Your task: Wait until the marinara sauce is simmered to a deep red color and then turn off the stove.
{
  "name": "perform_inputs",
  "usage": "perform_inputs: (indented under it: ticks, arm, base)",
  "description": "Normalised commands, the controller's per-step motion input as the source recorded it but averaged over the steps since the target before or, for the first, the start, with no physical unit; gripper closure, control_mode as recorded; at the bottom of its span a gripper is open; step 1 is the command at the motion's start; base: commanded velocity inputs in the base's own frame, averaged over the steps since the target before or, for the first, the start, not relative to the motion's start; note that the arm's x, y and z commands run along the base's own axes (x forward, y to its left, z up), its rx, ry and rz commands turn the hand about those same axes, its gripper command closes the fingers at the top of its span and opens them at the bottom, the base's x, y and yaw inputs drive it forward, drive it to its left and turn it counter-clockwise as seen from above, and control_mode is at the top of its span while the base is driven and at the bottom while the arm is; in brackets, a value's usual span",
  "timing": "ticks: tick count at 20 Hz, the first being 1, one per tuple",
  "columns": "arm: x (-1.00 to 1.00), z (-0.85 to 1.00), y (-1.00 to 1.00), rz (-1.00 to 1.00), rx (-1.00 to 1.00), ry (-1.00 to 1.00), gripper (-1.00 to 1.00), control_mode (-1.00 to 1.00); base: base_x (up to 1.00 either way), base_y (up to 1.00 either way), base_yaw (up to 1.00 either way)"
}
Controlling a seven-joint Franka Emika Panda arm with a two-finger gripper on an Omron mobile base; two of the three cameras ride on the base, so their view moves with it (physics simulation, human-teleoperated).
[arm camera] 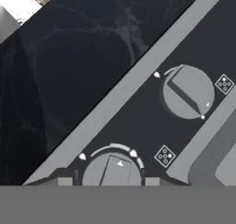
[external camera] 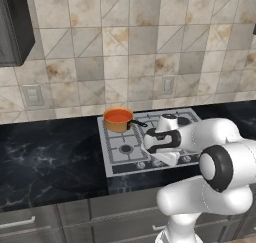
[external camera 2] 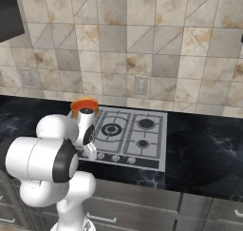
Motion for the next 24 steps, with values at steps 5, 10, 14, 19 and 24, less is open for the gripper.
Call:
perform_inputs:
  ticks: [5, 10, 14, 19, 24]
  arm:
    - [0.0, -0.27, 0.0, -0.31, 0.0, 0.05, 1.0, -1.0]
    - [-0.04, -0.36, -0.08, -0.42, 0.0, 0.02, 1.0, -1.0]
    - [-0.25, -0.41, -0.21, -0.49, 0.0, 0.0, 1.0, -1.0]
    - [-0.28, -0.48, -0.21, -0.53, 0.0, 0.0, 1.0, -1.0]
    - [-0.09, -0.51, -0.11, -0.55, 0.0, 0.0, 1.0, -1.0]
  base:
    - [0.0, 0.0, 0.0]
    - [0.0, 0.0, 0.0]
    - [0.0, 0.0, 0.0]
    - [0.0, 0.0, 0.0]
    - [0.0, 0.0, 0.0]
